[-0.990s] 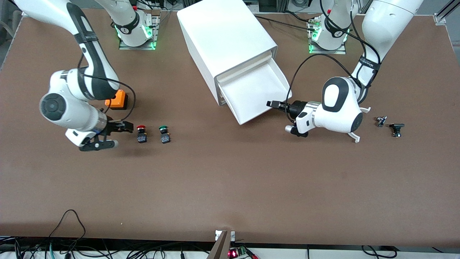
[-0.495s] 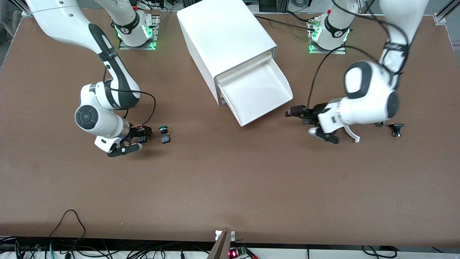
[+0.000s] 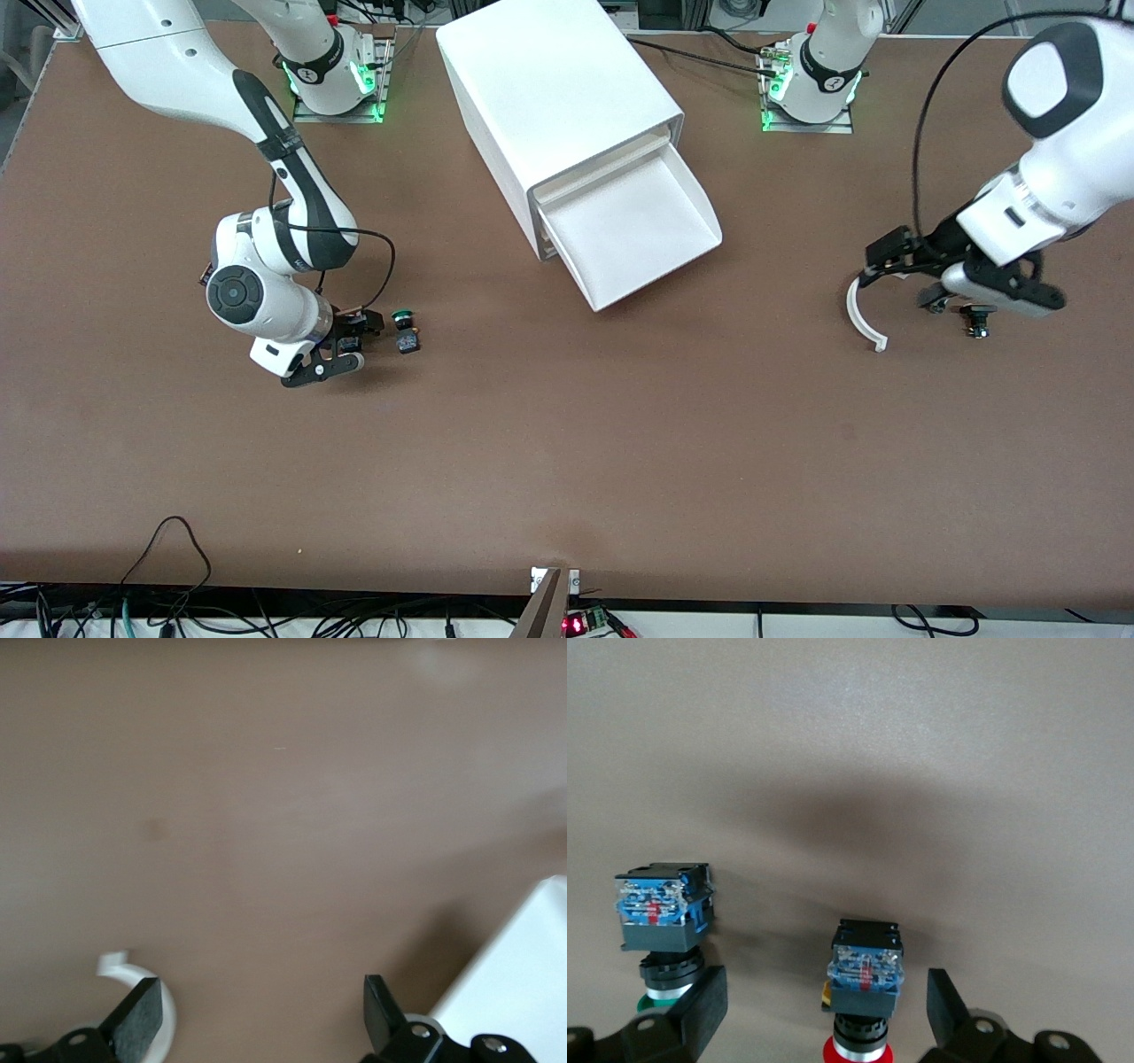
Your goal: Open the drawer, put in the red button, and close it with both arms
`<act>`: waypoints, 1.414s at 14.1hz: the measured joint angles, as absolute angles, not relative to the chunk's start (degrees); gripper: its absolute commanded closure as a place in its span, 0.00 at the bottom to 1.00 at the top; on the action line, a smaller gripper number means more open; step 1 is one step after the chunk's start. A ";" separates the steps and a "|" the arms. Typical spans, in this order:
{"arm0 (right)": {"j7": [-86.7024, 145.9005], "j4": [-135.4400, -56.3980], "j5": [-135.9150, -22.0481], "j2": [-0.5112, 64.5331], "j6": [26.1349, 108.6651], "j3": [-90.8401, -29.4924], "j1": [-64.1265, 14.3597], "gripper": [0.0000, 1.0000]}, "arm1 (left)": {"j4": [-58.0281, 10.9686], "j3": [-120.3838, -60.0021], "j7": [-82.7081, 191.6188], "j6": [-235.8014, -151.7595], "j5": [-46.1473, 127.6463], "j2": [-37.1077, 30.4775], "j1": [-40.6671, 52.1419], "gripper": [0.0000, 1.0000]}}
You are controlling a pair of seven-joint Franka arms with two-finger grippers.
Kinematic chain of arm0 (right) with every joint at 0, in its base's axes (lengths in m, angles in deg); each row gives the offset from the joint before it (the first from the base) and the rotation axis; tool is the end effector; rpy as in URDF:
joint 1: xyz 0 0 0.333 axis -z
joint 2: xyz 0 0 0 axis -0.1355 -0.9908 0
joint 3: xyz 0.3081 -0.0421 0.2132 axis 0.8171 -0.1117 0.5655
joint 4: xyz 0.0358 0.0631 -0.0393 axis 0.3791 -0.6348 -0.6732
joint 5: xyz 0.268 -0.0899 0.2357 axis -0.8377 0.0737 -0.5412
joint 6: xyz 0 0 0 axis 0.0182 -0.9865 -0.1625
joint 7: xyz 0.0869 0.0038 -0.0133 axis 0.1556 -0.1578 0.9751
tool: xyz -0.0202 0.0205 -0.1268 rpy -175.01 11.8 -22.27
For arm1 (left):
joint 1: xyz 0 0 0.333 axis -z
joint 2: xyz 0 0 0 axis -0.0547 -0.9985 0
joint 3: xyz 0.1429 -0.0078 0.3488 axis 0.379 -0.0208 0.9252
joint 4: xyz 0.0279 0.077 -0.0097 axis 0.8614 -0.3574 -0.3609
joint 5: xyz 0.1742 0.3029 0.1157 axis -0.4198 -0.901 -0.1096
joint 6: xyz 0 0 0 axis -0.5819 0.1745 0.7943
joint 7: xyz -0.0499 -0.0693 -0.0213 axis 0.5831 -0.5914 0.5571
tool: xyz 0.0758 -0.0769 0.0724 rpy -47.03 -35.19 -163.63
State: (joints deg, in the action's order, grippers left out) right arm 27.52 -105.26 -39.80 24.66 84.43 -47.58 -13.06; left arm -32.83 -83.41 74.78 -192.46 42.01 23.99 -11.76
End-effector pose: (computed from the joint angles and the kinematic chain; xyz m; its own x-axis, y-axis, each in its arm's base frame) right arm 0.6216 0.1287 0.2604 0.9541 0.2792 -0.1081 0.2760 -0.9602 -0.0436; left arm 0.5436 -0.0424 0.5703 0.9619 -0.2100 0.1750 -0.2335 -0.9642 0.1260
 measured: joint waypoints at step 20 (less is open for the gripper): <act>27.50 -110.99 -39.55 24.79 91.06 -47.96 -11.13 0.75 | -24.61 -82.57 57.29 -179.39 27.51 26.56 -11.42 0.00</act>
State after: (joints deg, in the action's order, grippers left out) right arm 27.50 -110.99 -39.55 24.79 91.06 -47.96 -11.13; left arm -24.61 -82.57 57.29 -179.39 27.51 26.56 -11.42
